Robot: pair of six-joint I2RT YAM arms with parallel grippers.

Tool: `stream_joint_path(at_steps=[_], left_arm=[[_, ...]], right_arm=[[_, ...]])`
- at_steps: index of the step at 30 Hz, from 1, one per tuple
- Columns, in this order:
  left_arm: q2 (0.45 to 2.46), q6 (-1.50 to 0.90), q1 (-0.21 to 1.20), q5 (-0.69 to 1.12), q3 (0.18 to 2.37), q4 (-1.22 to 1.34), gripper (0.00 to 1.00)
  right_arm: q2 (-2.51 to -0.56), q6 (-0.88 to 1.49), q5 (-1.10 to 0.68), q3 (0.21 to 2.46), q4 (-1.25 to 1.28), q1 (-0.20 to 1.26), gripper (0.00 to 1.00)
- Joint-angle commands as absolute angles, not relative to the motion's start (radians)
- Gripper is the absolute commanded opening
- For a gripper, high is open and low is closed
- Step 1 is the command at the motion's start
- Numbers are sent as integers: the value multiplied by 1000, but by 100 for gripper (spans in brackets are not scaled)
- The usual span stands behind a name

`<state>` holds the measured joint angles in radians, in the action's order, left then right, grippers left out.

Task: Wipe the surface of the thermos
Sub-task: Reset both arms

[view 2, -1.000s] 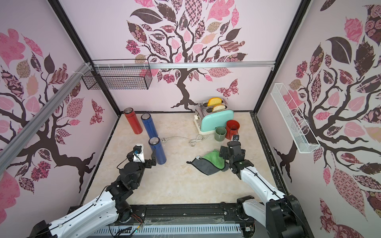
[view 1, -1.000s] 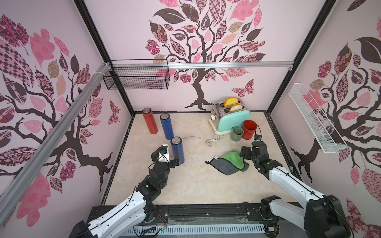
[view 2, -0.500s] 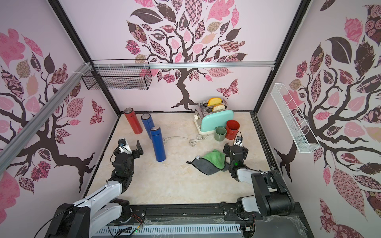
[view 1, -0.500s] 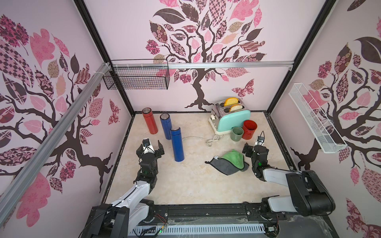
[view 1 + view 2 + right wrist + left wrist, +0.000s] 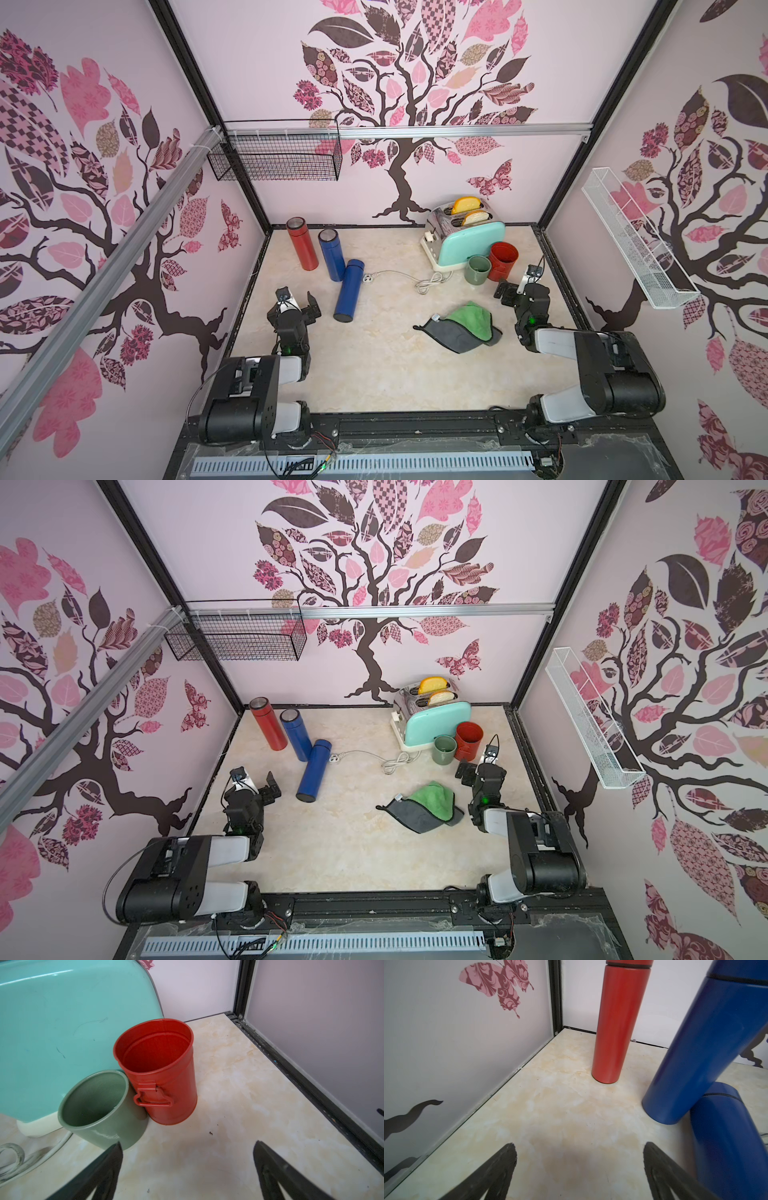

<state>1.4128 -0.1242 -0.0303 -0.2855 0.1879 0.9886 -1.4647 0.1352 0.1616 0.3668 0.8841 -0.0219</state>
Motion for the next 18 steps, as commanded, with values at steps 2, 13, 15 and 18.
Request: stream_joint_path(at_steps=[2,13,15,18], left_arm=[[1525,-106,-38,-198,224,1126,97],[1557,-79,-37,-167,365,893,98],[1561,-74,-36,-163,357,923,98],[1559,-79,-36,-171,363,907,98]], right_arm=[[-1518,115,45,213,1246,-29,99],[-1550,52,196,287,1129,61,99],[-1552,52,204,290,1130,65,100],[-1551,52,204,290,1129,66,100]])
